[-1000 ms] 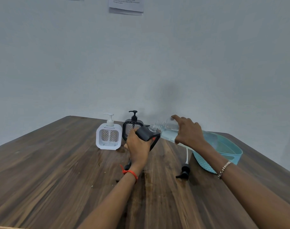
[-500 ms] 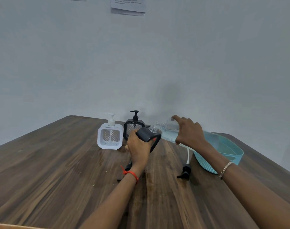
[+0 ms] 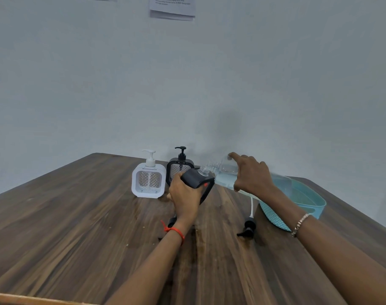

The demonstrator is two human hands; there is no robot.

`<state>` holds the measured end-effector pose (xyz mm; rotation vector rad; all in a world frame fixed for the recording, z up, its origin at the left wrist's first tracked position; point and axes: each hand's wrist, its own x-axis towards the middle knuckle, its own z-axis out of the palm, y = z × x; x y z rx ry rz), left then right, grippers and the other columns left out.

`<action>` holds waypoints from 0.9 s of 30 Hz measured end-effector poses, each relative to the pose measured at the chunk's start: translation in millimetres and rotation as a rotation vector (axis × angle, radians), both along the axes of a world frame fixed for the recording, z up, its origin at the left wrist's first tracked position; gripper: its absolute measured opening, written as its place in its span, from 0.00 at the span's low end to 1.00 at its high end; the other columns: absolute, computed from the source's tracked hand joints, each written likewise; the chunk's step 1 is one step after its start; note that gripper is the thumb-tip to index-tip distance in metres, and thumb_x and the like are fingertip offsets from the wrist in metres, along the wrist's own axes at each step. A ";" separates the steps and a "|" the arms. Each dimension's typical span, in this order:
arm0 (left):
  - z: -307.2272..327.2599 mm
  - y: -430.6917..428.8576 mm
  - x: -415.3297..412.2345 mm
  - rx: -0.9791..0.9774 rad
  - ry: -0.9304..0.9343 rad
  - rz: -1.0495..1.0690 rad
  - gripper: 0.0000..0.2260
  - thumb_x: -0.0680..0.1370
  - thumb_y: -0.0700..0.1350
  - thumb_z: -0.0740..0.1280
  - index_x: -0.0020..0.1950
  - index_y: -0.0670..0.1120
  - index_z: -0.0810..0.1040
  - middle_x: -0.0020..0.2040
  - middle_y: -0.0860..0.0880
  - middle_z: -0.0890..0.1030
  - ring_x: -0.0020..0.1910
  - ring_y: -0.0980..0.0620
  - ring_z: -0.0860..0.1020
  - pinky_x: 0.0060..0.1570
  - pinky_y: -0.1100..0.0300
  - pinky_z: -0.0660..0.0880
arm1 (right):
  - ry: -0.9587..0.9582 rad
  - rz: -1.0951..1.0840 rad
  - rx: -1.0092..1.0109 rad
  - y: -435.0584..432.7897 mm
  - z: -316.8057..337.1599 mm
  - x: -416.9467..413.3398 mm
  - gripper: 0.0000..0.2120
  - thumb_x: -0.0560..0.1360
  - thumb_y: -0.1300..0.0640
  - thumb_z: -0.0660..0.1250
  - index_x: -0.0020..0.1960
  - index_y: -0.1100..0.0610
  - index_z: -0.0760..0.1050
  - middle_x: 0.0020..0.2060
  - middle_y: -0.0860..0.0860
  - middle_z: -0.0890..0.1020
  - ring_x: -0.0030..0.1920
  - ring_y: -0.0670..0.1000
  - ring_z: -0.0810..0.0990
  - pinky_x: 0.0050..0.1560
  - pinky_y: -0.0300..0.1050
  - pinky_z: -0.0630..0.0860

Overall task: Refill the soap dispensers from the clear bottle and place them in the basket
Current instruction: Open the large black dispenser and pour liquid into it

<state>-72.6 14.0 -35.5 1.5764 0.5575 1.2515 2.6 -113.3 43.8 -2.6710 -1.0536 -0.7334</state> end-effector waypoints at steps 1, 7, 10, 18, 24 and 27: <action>0.4 0.3 -0.2 -0.001 0.004 0.004 0.24 0.60 0.49 0.80 0.50 0.43 0.75 0.48 0.45 0.80 0.50 0.44 0.78 0.55 0.41 0.73 | 0.000 0.002 0.002 0.2 0.0 -0.3 0.37 0.61 0.62 0.73 0.67 0.50 0.63 0.50 0.52 0.77 0.52 0.55 0.74 0.49 0.47 0.66; 1.5 0.4 -4.0 -0.006 0.011 0.016 0.24 0.61 0.48 0.80 0.50 0.42 0.75 0.48 0.45 0.81 0.50 0.44 0.78 0.55 0.41 0.73 | 0.003 0.006 -0.016 1.9 1.5 -2.9 0.37 0.61 0.62 0.73 0.67 0.51 0.63 0.50 0.52 0.77 0.52 0.55 0.74 0.49 0.47 0.66; 2.1 -0.3 -5.3 -0.013 0.011 0.016 0.24 0.61 0.48 0.80 0.50 0.42 0.75 0.48 0.45 0.81 0.50 0.45 0.78 0.55 0.41 0.73 | 0.001 0.009 -0.011 2.5 1.3 -3.7 0.37 0.61 0.62 0.73 0.67 0.51 0.63 0.49 0.52 0.77 0.51 0.54 0.74 0.49 0.47 0.66; 2.7 -0.4 -8.4 -0.014 0.024 0.014 0.23 0.61 0.48 0.80 0.50 0.42 0.75 0.48 0.46 0.80 0.48 0.47 0.77 0.55 0.42 0.73 | 0.014 -0.002 -0.026 3.9 1.5 -4.4 0.38 0.61 0.62 0.74 0.67 0.50 0.63 0.50 0.52 0.77 0.53 0.55 0.74 0.52 0.49 0.68; 3.8 -1.6 -9.4 -0.017 0.039 0.019 0.24 0.61 0.48 0.80 0.51 0.42 0.75 0.48 0.45 0.80 0.50 0.45 0.77 0.55 0.42 0.74 | 0.006 0.000 -0.027 3.9 2.2 -5.2 0.38 0.61 0.62 0.74 0.67 0.50 0.63 0.50 0.52 0.77 0.53 0.55 0.74 0.51 0.48 0.67; 3.7 -2.1 -9.7 -0.018 0.041 0.020 0.24 0.61 0.47 0.80 0.51 0.42 0.75 0.49 0.45 0.80 0.51 0.45 0.77 0.55 0.42 0.74 | 0.003 0.000 -0.034 3.6 2.5 -5.4 0.38 0.61 0.61 0.74 0.67 0.50 0.63 0.50 0.52 0.77 0.53 0.55 0.75 0.52 0.48 0.68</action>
